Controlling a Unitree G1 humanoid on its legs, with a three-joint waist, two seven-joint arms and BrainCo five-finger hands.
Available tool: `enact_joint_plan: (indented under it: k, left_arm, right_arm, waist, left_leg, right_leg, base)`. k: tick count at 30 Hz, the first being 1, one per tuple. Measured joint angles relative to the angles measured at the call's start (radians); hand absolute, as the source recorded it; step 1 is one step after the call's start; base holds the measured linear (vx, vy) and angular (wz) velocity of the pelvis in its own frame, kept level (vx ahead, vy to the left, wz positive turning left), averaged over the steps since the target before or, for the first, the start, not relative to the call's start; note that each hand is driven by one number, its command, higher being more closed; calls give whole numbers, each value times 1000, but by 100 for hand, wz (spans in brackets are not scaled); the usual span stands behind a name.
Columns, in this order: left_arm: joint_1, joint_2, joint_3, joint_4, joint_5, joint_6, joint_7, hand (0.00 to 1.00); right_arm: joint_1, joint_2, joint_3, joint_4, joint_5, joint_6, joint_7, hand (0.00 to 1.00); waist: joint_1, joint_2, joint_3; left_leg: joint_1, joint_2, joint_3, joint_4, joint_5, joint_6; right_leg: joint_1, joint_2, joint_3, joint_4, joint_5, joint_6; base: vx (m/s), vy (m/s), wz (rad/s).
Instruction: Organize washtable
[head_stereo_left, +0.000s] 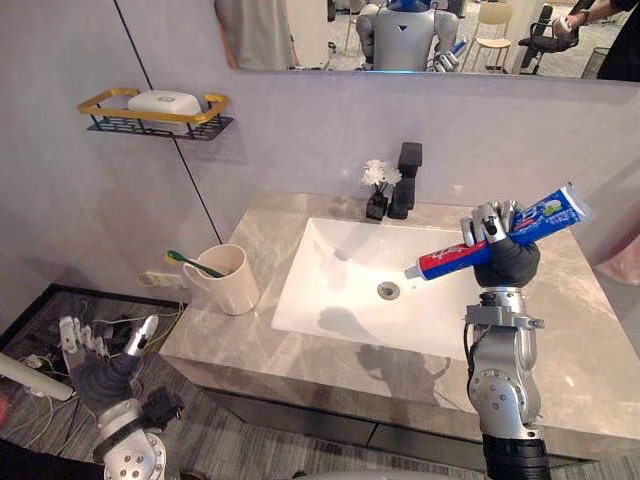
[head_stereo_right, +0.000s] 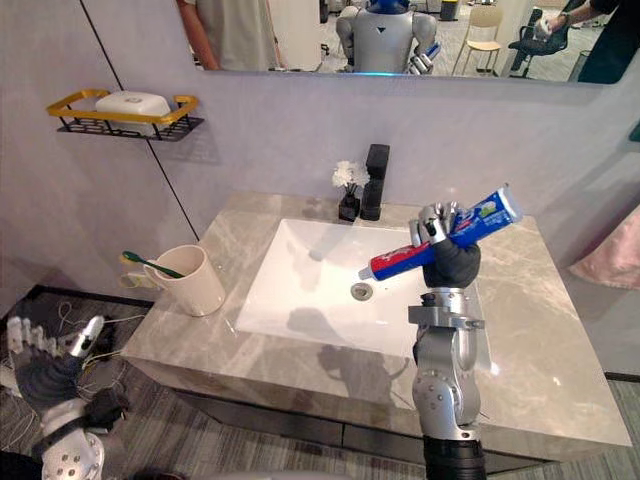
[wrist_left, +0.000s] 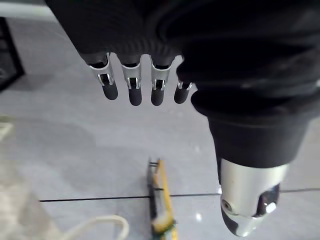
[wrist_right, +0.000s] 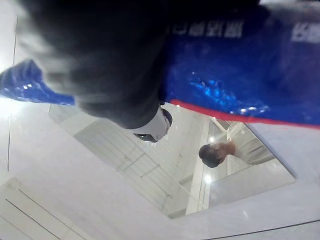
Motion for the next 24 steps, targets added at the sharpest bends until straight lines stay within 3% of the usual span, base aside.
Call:
enact_joint_plan:
  k: [2, 15, 24]
  left_arm:
    - [-4, 1, 2, 114, -19, 26, -15, 0]
    - [-59, 21, -36, 540, -6, 68, -101, 0]
    - [-90, 30, -149, 642, 5, 71, -145, 0]
  right_arm:
    - [9, 0, -1, 11, 0, 0, 0, 100]
    - [10, -1, 3, 50, -2, -2, -1, 100]
    - [-76, -29, 42, 77, -56, -7, -37, 100]
  waist:
    - [0, -1, 0]
    - [7, -26, 1]
    - [28, -41, 0]
  left_leg:
    - [-4, -5, -15, 0, 0, 0]
    - [-30, -28, -70, 0, 5, 5]
    - [-58, -54, -140, 1, 17, 13]
  right_leg:
    - [3, -4, -16, 0, -4, 3]
    - [2, -22, -76, 9, -18, 13]
    - [3, -43, -149, 35, -41, 28]
  base:
    - [27, 2, 19]
    - [-5, 7, 13]
    - [21, 3, 26]
